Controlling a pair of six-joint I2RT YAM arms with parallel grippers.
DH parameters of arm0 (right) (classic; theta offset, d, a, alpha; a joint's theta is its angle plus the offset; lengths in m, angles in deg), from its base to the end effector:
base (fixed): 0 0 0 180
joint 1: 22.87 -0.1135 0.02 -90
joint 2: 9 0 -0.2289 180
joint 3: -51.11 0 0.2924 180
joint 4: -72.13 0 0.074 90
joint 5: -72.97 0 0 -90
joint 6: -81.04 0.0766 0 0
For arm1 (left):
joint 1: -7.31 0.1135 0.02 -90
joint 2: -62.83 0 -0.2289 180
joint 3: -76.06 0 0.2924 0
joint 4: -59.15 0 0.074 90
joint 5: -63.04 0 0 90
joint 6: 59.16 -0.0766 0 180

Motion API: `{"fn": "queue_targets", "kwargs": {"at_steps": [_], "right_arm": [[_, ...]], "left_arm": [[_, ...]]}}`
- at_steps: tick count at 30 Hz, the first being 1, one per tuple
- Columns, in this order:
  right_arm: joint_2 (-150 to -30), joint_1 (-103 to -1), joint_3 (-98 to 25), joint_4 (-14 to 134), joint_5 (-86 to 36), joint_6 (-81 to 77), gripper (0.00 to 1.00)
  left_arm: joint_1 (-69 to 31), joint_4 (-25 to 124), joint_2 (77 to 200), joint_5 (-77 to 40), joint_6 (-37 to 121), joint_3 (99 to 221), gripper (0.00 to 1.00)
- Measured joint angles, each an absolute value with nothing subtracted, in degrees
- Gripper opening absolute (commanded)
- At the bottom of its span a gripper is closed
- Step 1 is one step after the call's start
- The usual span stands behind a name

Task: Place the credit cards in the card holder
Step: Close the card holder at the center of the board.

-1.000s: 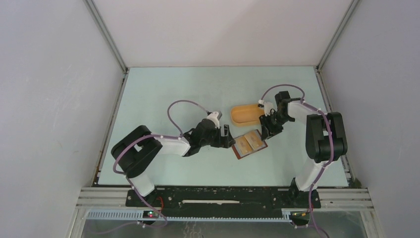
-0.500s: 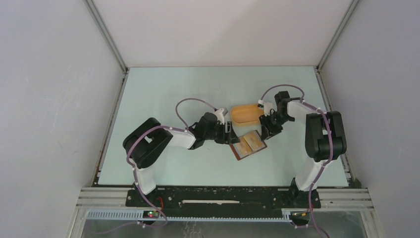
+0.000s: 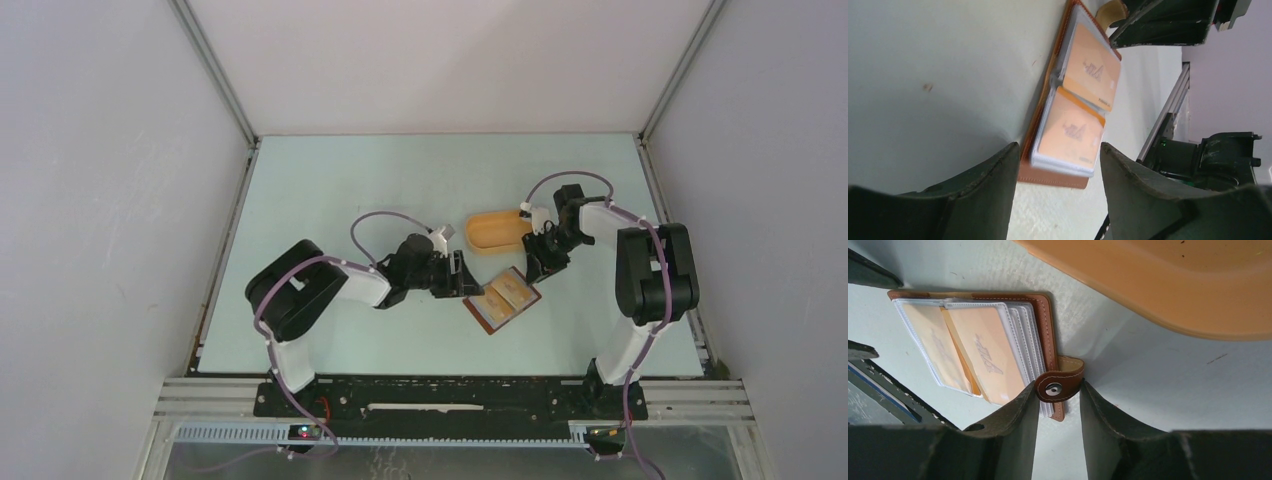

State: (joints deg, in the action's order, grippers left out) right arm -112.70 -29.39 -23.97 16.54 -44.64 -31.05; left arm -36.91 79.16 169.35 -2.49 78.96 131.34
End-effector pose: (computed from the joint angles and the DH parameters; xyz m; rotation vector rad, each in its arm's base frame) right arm 0.3389 0.0745 0.0547 -0.7513 2.8006 0.6860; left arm 0.2581 -0.2955 0.0304 0.2096 2.3903 -1.3253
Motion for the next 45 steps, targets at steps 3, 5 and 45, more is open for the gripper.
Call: {"fn": "queue_targets", "kwargs": {"at_steps": [3,5,45], "right_arm": [[-112.31,-29.35,-23.93,16.39,-44.84,-31.37,0.50],[-111.32,-29.33,-23.65,16.45,-44.77,-31.77,0.50],[-112.59,-31.34,-23.89,15.80,-44.77,-32.25,0.40]], "left_arm": [[-36.91,76.82,165.68,-4.83,78.56,128.74,0.68],[-36.91,75.12,162.36,-6.92,78.34,126.11,0.70],[-47.32,116.30,173.49,-23.56,109.71,113.50,0.77]]}}
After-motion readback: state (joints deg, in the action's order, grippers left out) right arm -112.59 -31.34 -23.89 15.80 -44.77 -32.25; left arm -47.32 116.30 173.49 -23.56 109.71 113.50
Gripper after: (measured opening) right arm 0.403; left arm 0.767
